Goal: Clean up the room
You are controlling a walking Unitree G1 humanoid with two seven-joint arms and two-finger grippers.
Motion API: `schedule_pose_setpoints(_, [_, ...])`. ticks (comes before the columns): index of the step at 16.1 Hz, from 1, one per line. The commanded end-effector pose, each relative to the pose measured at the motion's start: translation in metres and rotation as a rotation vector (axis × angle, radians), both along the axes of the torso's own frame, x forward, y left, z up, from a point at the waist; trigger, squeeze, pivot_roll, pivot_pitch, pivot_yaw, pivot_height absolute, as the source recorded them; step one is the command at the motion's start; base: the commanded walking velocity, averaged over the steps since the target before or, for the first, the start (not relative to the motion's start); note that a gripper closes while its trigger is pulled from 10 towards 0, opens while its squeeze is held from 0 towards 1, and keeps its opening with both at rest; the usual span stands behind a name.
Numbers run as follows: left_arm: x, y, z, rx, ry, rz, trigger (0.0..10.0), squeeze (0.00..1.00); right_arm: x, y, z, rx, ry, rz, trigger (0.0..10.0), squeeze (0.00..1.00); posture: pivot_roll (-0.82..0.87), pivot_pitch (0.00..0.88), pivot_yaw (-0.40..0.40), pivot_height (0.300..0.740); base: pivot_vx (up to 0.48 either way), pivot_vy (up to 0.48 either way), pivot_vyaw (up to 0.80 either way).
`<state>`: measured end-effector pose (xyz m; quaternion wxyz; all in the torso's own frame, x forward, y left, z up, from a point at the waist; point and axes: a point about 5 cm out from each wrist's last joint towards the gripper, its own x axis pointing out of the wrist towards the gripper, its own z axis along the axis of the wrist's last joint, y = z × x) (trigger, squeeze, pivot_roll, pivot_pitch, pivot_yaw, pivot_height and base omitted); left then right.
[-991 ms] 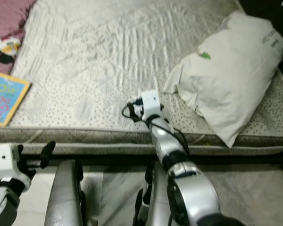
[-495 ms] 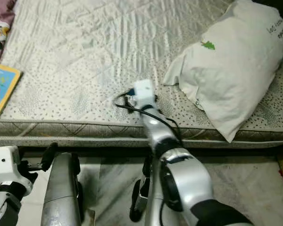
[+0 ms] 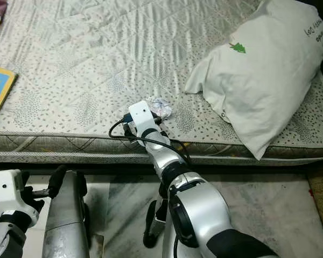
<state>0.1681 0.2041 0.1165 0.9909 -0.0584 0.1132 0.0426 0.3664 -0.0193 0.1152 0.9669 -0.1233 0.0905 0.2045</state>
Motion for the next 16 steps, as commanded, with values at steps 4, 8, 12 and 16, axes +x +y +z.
schedule_pose_setpoints(4, [-0.011,0.002,-0.002,0.009,0.025,0.029,10.0,0.00,-0.002,-0.002,-0.005,-0.024,-0.005,-0.042,10.0,0.00,0.27,0.372,-0.212,0.573,0.000,0.000,0.00])
schedule_pose_setpoints(8, [-0.009,0.000,-0.002,0.009,0.024,0.020,10.0,0.00,0.004,-0.010,0.000,-0.069,-0.029,-0.129,10.0,0.00,0.27,0.375,-0.207,0.573,0.000,0.000,0.00])
schedule_pose_setpoints(12, [-0.010,0.004,-0.001,0.022,0.026,0.027,10.0,0.00,0.003,-0.015,-0.006,-0.011,0.034,-0.180,3.0,0.00,0.28,0.378,-0.207,0.573,0.000,0.000,0.00])
schedule_pose_setpoints(16, [-0.008,0.004,-0.001,0.027,0.025,0.027,10.0,0.00,0.007,-0.029,-0.007,0.034,0.081,-0.258,0.0,0.00,0.28,0.374,-0.206,0.573,0.000,0.000,0.00])
